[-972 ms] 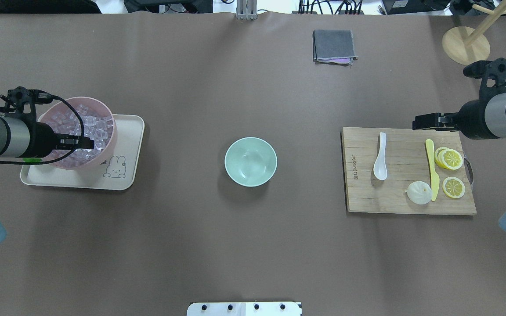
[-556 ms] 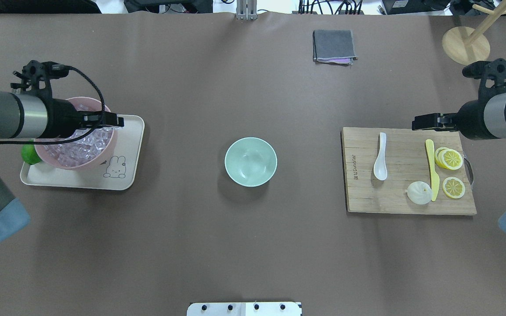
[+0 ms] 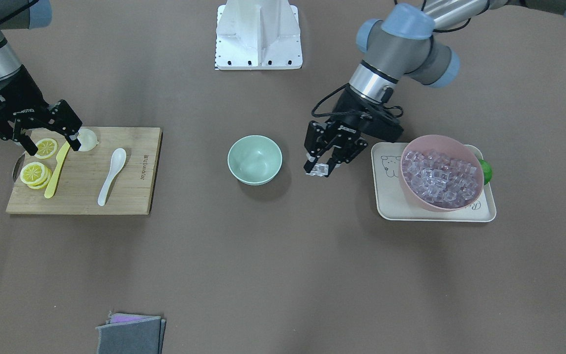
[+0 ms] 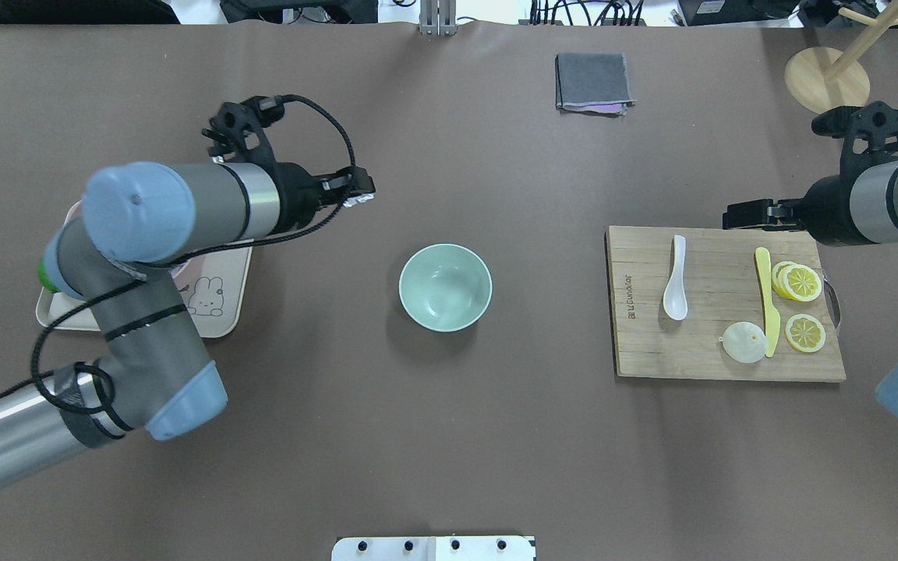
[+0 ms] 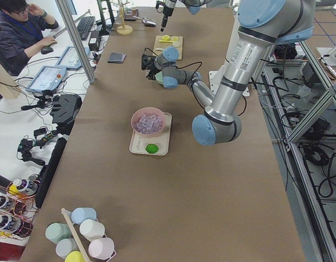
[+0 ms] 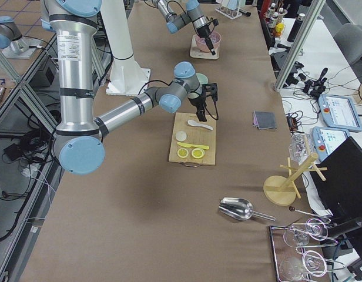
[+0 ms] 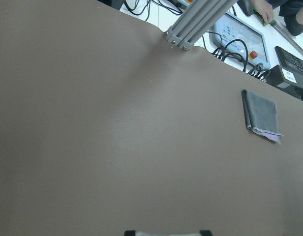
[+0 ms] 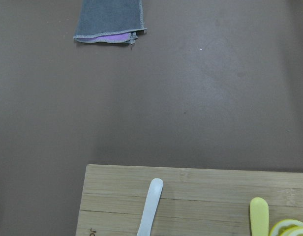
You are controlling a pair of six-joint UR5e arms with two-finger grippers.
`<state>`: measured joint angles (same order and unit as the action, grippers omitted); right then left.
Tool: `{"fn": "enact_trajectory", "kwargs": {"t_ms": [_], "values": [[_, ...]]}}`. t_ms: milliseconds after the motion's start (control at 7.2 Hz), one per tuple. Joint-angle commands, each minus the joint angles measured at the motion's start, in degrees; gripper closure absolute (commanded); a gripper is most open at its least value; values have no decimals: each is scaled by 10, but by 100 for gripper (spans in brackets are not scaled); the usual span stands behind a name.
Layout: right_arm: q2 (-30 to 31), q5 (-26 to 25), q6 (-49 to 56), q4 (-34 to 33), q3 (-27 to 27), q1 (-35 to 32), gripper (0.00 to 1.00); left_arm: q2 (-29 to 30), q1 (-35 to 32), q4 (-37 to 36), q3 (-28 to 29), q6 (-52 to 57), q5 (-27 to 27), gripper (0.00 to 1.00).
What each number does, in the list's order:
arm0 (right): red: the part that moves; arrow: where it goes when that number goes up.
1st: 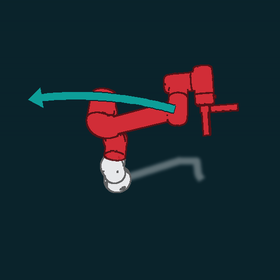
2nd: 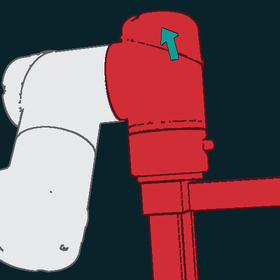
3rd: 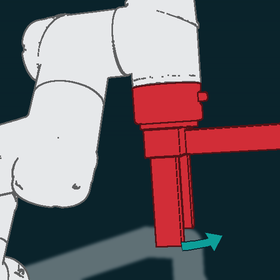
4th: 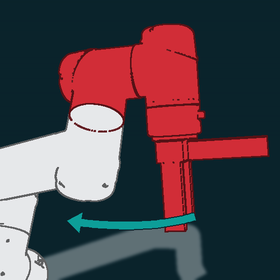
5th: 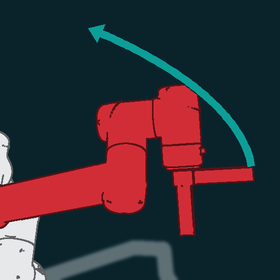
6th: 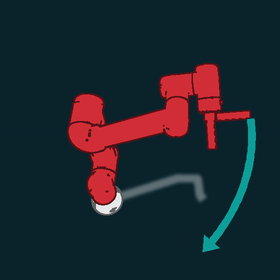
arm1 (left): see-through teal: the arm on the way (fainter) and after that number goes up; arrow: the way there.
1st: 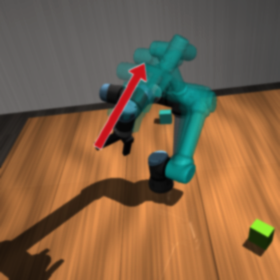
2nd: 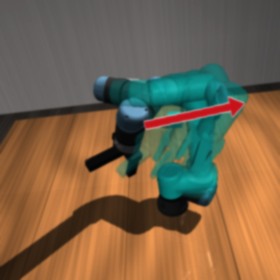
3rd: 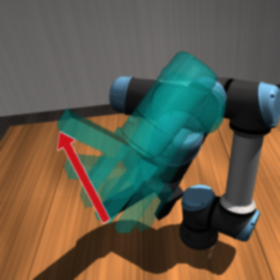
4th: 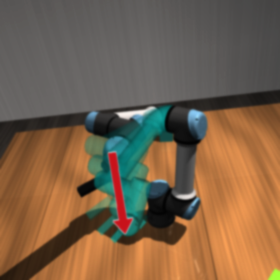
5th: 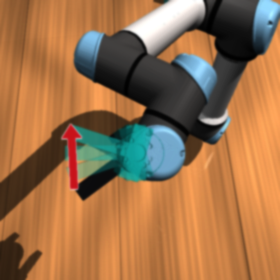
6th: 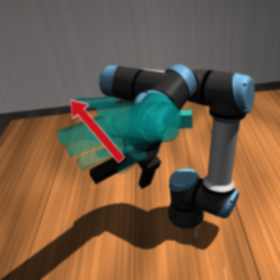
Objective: Put spoon and ice into bowl
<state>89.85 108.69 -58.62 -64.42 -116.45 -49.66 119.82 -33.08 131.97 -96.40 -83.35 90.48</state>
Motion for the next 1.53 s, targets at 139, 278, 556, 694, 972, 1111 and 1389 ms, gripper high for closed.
{"fn": "enact_trajectory", "kwargs": {"t_ms": [139, 278, 556, 694, 972, 1111, 1389], "values": [[-8, -1, 0, 1, 4, 4, 0, 52, 87, 0, 59, -34, -98, 100], [-10, -1, 0, 1, 4, 5, 0, 59, 103, 1, 69, -35, -114, 100], [-13, -1, 0, 1, 5, 7, 0, 57, 110, 9, 69, -34, -117, 33], [-13, -1, 0, 0, 5, 7, 0, 54, 110, 9, 74, -32, -118, 2], [-13, -14, 0, 1, 5, 12, 0, 50, 108, 7, 44, -29, -111, 2], [-13, -26, 0, 1, 5, 20, 0, 19, 94, -2, -8, 16, -101, 2], [-14, -61, -26, -3, 15, 45, 1, -72, -66, -49, -84, 99, 117, 2]]}}
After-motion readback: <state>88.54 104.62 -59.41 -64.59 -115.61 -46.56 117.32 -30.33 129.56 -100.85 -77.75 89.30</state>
